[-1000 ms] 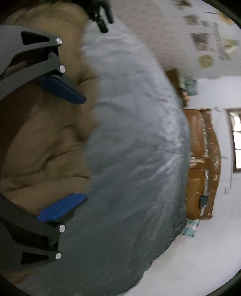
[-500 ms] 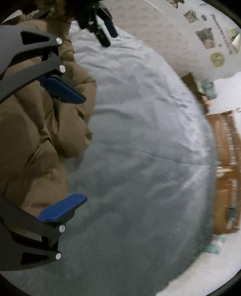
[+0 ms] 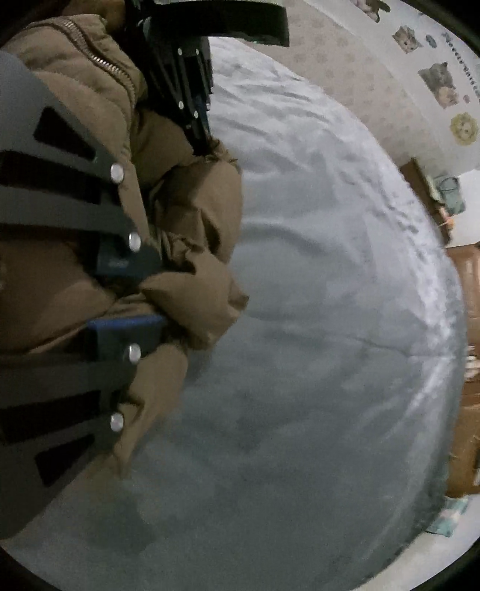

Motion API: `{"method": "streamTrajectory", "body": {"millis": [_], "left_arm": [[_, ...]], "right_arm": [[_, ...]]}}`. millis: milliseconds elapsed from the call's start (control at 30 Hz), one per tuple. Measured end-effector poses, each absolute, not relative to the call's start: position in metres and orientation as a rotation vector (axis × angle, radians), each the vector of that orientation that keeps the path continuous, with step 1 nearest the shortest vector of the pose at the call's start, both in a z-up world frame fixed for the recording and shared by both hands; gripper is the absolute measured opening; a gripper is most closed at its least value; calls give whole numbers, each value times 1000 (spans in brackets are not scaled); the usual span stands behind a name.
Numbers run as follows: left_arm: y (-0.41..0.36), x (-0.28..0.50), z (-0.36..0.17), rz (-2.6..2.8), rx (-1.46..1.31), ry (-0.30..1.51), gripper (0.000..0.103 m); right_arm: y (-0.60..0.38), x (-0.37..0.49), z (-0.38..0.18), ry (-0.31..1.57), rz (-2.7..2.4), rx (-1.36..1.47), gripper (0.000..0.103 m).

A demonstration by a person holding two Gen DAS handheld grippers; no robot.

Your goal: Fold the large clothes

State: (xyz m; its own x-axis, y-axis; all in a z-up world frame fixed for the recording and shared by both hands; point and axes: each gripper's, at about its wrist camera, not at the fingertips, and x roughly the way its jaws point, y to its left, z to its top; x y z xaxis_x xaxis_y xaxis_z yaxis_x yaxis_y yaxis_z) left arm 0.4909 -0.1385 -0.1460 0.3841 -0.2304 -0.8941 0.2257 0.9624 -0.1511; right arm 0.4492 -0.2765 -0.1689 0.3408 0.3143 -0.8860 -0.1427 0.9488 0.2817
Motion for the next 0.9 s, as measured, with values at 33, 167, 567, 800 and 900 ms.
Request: {"method": "streamTrajectory", "body": {"millis": [33,167,567,800,900], "left_arm": [[-134,490,-139,-283,-10,1119,3],[-116,491,-69,-276,-50,973,3],[-120,518,67,-153,45,579,69],[-84,457,34,-92,93,589,90],[-68,381,12,-75,179,605,91]], "right_arm": [[-279,449,-159,1153,287,159,11],[-292,453,-104,992,262,176,10],[-302,508,5,682,72,67,99],[-334,429,-4,704,73,108,99],[-354,338,-12,734,29,50,99]]}}
